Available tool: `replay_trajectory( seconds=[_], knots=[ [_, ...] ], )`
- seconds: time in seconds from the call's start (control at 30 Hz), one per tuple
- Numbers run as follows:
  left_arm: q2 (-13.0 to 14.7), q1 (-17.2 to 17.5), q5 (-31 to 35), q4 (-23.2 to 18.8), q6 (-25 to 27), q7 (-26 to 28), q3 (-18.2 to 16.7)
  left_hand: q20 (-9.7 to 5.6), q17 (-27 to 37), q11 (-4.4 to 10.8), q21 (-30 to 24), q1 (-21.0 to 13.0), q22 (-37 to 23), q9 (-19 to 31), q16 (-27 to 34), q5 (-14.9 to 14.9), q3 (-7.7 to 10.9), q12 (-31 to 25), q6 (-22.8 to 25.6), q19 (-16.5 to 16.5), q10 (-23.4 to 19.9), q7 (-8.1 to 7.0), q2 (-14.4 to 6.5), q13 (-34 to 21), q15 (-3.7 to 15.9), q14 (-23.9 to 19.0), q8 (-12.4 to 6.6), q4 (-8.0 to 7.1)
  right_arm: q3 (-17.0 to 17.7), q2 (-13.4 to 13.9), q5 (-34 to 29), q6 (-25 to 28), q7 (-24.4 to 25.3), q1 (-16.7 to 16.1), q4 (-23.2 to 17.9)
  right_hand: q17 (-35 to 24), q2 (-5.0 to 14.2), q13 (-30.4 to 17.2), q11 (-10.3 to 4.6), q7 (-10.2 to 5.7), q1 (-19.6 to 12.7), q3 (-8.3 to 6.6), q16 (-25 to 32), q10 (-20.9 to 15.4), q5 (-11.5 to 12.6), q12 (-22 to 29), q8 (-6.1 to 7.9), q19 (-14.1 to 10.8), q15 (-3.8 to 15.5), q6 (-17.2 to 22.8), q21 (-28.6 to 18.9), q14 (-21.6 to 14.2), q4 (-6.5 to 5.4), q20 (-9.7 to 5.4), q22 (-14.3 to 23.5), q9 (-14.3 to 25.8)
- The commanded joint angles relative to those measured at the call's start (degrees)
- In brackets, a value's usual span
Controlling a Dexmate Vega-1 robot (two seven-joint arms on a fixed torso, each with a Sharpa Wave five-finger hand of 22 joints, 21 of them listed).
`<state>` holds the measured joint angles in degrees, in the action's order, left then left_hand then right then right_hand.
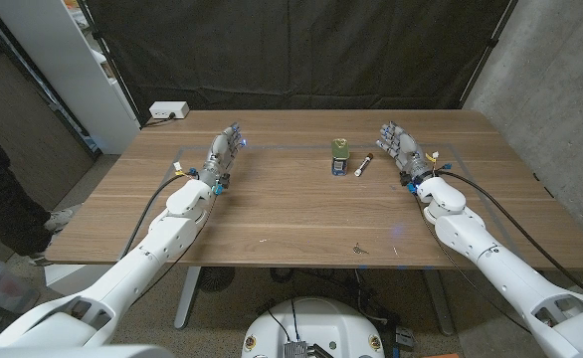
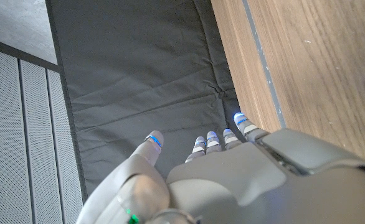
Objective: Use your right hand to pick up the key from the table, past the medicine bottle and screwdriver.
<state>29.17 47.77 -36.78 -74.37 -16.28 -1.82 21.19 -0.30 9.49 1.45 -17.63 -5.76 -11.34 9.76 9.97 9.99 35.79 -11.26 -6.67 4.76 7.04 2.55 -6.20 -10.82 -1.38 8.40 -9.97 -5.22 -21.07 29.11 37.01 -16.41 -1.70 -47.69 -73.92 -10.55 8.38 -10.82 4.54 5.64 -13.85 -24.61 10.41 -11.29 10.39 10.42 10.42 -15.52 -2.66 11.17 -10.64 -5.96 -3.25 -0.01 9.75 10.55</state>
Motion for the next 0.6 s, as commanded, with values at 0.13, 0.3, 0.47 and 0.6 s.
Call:
replay_trajectory(
  seconds=[0.13,0.3,0.47,0.6],
  knots=[
    [-0.8,-0.5,0.9,0.9,0.4,-0.9,-0.8,0.14,0.3,0.03,-0.4,-0.4,-0.1,0.2,0.2,0.4,0.29,-0.3,-0.5,0.4,0.6,-0.12,-2.7,-0.1,0.04,0.5,-0.23,-0.06,0.8,-0.1,-1.6,0.8,-0.7,0.6,0.4,0.1,-0.35,-0.1,0.29,0.04,-0.6,-0.46,0.3,-0.7,0.4,0.4,0.38,-0.5,-0.17,0.5,-0.5,-0.4,0.47,0.35,0.2,0.3],
    [-0.9,-0.6,1.0,1.2,0.5,-1.3,-0.9,0.20,0.2,0.05,-0.4,-0.4,-0.1,0.2,0.2,0.4,0.29,-0.3,-0.5,0.4,0.7,-0.10,-2.7,-0.1,0.06,0.5,-0.26,-0.09,0.8,0.9,-2.8,1.4,-0.4,0.5,-0.7,0.3,-1.74,-0.1,0.84,0.29,-1.6,-0.36,0.4,-1.2,0.4,0.7,0.46,-0.8,-1.22,0.5,-0.6,-1.1,2.09,1.47,0.2,0.2],
    [-1.1,-0.7,1.1,1.3,0.6,-1.6,-1.0,0.30,0.2,0.07,-0.3,-0.4,-0.1,0.2,0.2,0.4,0.29,-0.3,-0.4,0.5,0.6,-0.10,-2.6,-0.1,0.05,0.5,-0.29,-0.09,1.0,1.8,-3.3,1.8,-0.4,0.1,-1.8,0.3,-2.57,0.0,0.95,0.25,-2.6,-0.46,0.6,-1.3,0.4,0.7,0.67,-1.2,-1.67,0.9,-0.7,-1.7,3.42,2.12,0.1,0.2],
    [-1.1,-0.7,1.2,1.4,0.7,-1.7,-1.1,0.34,0.2,0.03,-0.3,-0.4,-0.1,0.2,0.2,0.4,0.28,-0.3,-0.4,0.5,0.6,-0.16,-2.6,-0.1,0.12,0.5,-0.30,-0.10,1.2,2.4,-3.6,1.8,-0.5,-0.1,-2.4,0.4,-2.86,0.0,1.00,0.30,-3.0,-0.52,0.6,-1.4,0.4,0.7,0.69,-1.4,-1.71,1.0,-0.8,-1.9,3.98,2.28,0.1,0.2]
  ],
)
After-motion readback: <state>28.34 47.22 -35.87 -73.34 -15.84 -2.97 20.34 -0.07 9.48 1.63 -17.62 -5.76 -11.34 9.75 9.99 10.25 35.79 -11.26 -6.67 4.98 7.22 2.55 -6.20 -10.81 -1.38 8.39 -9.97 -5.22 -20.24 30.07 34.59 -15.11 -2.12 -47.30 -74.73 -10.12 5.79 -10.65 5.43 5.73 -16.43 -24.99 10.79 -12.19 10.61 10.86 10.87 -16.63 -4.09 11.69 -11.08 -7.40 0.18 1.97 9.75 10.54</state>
